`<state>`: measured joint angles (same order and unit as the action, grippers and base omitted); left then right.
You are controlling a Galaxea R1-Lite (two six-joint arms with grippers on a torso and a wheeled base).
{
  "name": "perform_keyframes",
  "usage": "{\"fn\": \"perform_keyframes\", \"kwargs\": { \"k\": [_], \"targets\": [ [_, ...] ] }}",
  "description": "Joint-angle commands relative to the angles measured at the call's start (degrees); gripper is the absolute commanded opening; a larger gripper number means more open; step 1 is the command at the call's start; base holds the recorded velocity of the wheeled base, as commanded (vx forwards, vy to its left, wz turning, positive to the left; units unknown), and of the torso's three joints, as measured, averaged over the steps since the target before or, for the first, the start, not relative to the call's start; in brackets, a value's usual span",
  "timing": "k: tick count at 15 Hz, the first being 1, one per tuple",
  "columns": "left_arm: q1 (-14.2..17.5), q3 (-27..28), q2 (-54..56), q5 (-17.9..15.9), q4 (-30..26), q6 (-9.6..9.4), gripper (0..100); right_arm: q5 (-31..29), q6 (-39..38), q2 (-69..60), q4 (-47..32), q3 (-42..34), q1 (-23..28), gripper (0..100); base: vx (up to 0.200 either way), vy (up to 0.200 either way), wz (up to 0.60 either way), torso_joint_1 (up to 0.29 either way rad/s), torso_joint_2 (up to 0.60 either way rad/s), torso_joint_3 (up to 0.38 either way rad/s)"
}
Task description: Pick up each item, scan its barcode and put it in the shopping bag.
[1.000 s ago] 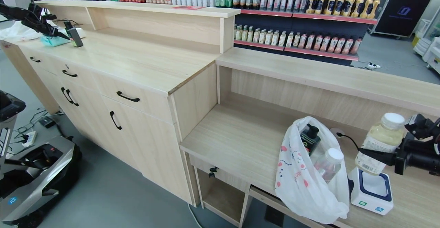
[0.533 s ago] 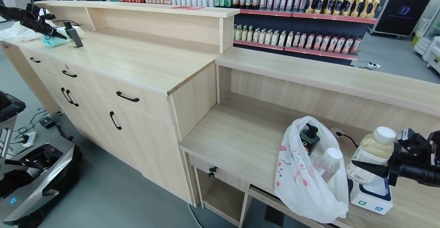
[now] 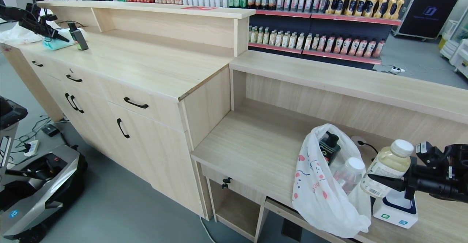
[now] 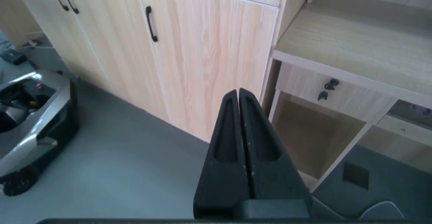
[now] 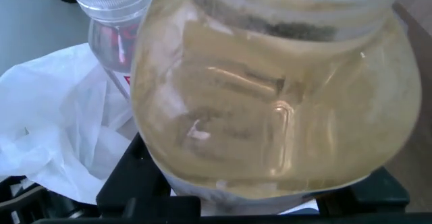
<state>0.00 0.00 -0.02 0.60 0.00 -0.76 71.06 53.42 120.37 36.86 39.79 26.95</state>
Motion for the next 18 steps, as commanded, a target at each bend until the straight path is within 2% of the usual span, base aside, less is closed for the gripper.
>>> {"fn": "perform_keyframes", "kwargs": {
  "k": [1, 18],
  "targets": [
    [0.0, 0.0, 0.02, 0.02, 0.0, 0.05, 0, 0.13, 0.02, 1.8, 0.05, 0.46, -0.32, 0, 0.0, 0.0, 0.0, 0.0, 0.0, 0.0],
    [0.0, 0.0, 0.02, 0.02, 0.0, -0.04, 0, 0.22, -0.25, 7.95, 0.75, 7.58, -4.98, 0, 0.0, 0.0, 0.0, 0.0, 0.0, 0.0]
  ]
}}
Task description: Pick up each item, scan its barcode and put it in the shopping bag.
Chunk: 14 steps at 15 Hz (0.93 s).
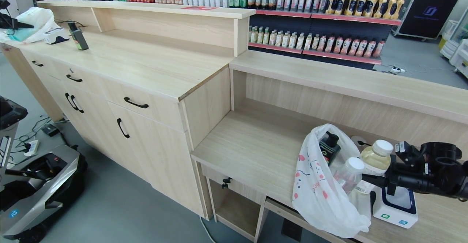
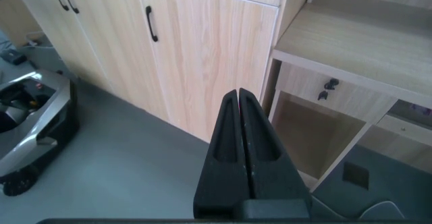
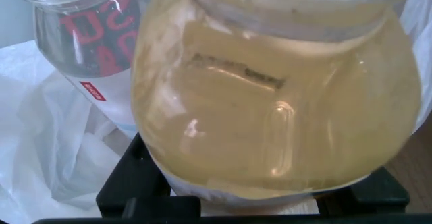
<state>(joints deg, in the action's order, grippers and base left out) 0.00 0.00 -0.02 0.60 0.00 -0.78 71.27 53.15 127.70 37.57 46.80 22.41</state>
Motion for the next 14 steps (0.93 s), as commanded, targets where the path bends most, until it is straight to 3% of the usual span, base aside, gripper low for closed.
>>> {"fn": "perform_keyframes", "kwargs": {
  "k": [1, 14],
  "targets": [
    [0.0, 0.0, 0.02, 0.02, 0.0, 0.08, 0, 0.01, 0.02, 0.98, 0.05, 1.19, -0.87, 0, 0.0, 0.0, 0.0, 0.0, 0.0, 0.0],
    [0.0, 0.0, 0.02, 0.02, 0.0, -0.01, 0, -0.07, 0.02, 5.11, 0.13, 5.67, -3.51, 0, 0.0, 0.0, 0.0, 0.0, 0.0, 0.0]
  ]
}}
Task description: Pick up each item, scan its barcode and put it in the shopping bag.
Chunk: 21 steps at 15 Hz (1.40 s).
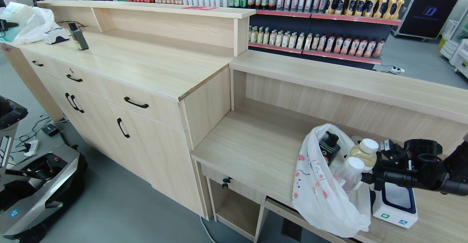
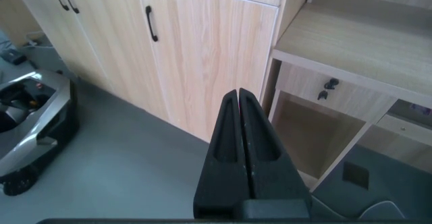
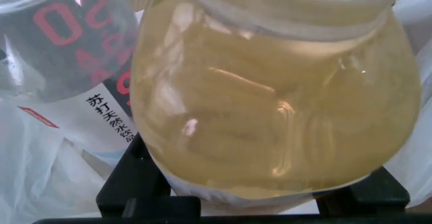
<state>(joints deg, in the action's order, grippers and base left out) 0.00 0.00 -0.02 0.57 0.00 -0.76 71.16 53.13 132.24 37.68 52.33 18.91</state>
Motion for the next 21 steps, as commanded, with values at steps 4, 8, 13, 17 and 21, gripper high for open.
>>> {"fn": "perform_keyframes", "kwargs": {
  "k": [4, 8, 13, 17, 21],
  "targets": [
    [0.0, 0.0, 0.02, 0.04, 0.0, -0.04, 0, 0.03, 0.05, 1.88, 0.02, 1.45, -0.89, 0, 0.0, 0.0, 0.0, 0.0, 0.0, 0.0],
    [0.0, 0.0, 0.02, 0.04, 0.0, -0.04, 0, 0.03, 0.05, 2.67, 0.02, 2.33, -2.3, 0, 0.0, 0.0, 0.0, 0.0, 0.0, 0.0],
    [0.0, 0.0, 0.02, 0.04, 0.0, -0.04, 0, -0.05, 0.14, 3.9, 0.02, 3.12, -2.82, 0, 0.0, 0.0, 0.0, 0.0, 0.0, 0.0],
    [0.0, 0.0, 0.02, 0.04, 0.0, 0.05, 0, -0.49, 0.57, 4.95, 0.46, 3.12, -2.82, 0, 0.0, 0.0, 0.0, 0.0, 0.0, 0.0],
    [0.0, 0.0, 0.02, 0.04, 0.0, -0.04, 0, -1.2, 0.49, 5.22, 1.34, 3.12, -2.82, 0, 0.0, 0.0, 0.0, 0.0, 0.0, 0.0]
  ]
}}
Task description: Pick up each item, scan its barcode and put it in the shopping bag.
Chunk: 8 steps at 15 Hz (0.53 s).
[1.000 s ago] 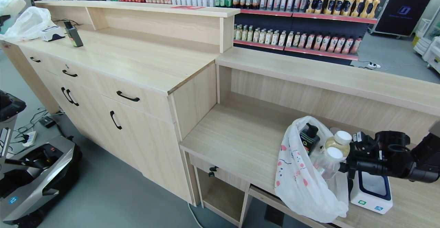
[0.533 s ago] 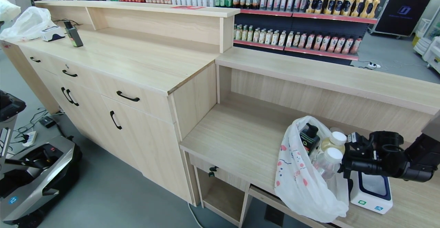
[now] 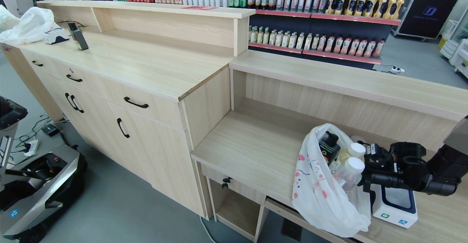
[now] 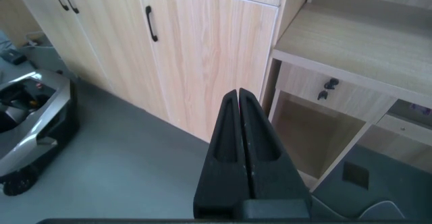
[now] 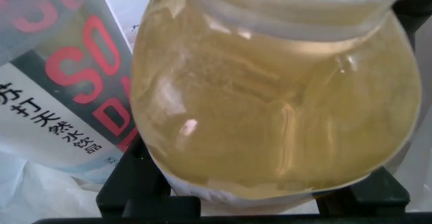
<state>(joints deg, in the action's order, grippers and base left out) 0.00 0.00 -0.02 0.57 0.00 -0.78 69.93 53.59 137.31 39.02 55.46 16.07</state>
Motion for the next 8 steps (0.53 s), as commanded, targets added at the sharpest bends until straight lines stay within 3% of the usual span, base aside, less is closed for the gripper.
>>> {"fn": "perform_keyframes", "kwargs": {
  "k": [1, 8],
  "targets": [
    [0.0, 0.0, 0.02, 0.04, 0.0, -0.01, 0, -0.23, 0.11, 0.23, 0.0, 0.0, 0.02, 0, 0.0, 0.0, 0.0, 0.0, 0.0, 0.0],
    [0.0, 0.0, 0.02, 0.04, 0.0, -0.01, 0, -0.58, 0.11, 0.76, 1.23, 0.44, 0.02, 0, 0.0, 0.0, 0.0, 0.0, 0.0, 0.0]
  ]
}}
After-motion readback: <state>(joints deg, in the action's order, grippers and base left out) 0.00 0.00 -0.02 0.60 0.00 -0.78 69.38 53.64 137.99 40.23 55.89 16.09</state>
